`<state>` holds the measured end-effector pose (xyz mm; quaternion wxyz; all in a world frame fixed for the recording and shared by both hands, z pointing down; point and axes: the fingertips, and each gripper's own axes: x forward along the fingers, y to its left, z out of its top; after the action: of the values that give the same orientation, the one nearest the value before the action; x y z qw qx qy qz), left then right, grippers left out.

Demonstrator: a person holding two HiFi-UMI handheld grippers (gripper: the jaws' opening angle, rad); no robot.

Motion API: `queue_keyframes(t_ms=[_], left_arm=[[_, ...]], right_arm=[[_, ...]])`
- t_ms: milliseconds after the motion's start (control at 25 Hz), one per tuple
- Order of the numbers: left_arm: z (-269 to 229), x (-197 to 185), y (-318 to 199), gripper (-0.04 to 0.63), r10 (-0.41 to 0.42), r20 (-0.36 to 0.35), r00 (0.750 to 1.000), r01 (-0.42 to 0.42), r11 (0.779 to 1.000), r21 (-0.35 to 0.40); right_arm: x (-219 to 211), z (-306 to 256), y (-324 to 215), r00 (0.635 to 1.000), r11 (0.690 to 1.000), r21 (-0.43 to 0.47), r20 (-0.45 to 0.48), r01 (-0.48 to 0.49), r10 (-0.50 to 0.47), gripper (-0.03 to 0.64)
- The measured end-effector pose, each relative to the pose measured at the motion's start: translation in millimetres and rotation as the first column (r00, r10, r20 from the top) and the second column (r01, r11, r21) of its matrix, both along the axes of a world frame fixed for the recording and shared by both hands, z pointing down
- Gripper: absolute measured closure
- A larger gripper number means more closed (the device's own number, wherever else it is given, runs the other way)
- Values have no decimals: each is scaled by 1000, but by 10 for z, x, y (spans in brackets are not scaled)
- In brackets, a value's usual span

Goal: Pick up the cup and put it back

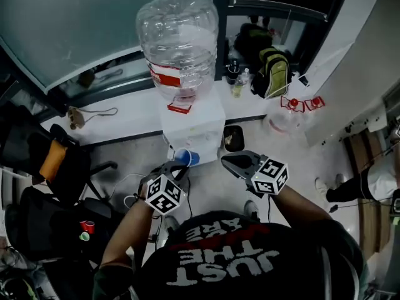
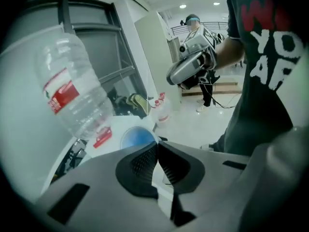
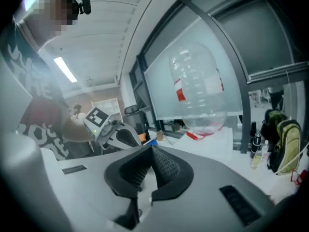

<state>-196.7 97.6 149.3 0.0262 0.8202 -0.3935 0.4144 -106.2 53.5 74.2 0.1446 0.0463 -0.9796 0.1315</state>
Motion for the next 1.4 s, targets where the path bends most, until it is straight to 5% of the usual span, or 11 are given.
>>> queue_keyframes(t_ms=[280, 520, 1400], left_arm=[[-1241, -251, 130, 580, -5, 1, 1000, 5, 983, 186], [-1827, -300, 115, 580, 0, 11, 1000, -3, 953, 304], [-2098, -162, 27, 580, 34, 57, 998, -52, 935, 351]], right_arm=[[-201, -975, 124, 997, 989, 142, 52, 51, -59, 583], [-254, -1454, 120, 992, 977, 209, 110, 31, -55, 583], [-84, -1803, 24, 990, 960, 279, 139, -17, -23, 583]])
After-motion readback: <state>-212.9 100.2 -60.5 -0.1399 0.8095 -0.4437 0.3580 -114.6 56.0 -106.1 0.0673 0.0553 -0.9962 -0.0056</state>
